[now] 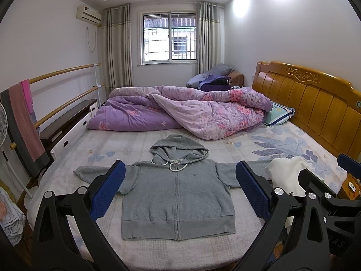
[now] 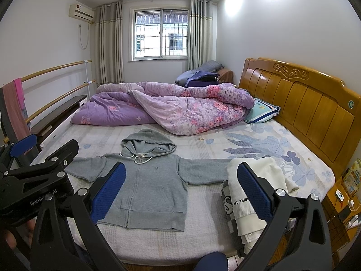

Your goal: Fold large clothes

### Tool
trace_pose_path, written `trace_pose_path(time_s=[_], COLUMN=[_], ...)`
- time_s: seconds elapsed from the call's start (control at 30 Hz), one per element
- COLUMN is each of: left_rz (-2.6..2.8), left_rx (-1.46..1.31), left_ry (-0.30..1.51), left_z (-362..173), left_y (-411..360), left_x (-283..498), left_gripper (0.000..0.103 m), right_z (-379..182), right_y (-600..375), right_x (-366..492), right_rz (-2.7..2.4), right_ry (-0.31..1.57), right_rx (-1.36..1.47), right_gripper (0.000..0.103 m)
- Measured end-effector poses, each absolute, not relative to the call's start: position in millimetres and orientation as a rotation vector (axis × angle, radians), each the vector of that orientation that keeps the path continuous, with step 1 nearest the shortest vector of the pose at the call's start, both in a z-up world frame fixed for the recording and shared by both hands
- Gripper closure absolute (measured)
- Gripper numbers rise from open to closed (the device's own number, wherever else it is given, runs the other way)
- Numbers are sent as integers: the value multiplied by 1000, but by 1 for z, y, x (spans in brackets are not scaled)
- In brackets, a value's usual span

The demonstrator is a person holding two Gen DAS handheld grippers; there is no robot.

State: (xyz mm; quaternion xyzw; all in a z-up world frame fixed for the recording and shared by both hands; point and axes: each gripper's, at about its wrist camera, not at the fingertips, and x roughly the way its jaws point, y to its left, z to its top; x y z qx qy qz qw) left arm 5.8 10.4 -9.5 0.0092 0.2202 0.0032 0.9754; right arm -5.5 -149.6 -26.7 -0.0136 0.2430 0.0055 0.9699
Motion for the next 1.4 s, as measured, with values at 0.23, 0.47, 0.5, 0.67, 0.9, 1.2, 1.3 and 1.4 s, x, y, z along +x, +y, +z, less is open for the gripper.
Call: trace_pose_path(time_s=[0.23,0.47,0.5,0.67,0.9,1.2,1.3,1.4], left_rz=[6,7,7,7,7,7,9,8], left_rx=[20,20,20,20,20,19,21,19], left_ry=[446,447,447,449,448,451,451,452], left_z=[-10,-10,-10,-10,-10,-10,-13,-12], left_y=[10,10,9,9,8,9,9,9], left_x=[5,5,6,6,6,7,5,5], left_gripper=[5,5,5,5,5,5,5,5], right_z=[-27,-27,-27,-28,-27,-29,-30,-31], right_y=[-150,-150,-150,-150,-150,-149,-149,-149], right_x=[-5,-6,-6,-6,-6,-6,-6,-6], right_rz=[11,10,9,9,10,11,12,15], right_ry=[491,495,495,495,497,499,501,504], right_rx=[-28,-27,-26,-27,-25,-24,-23,-19], right_gripper=[8,8,8,8,8,8,8,8])
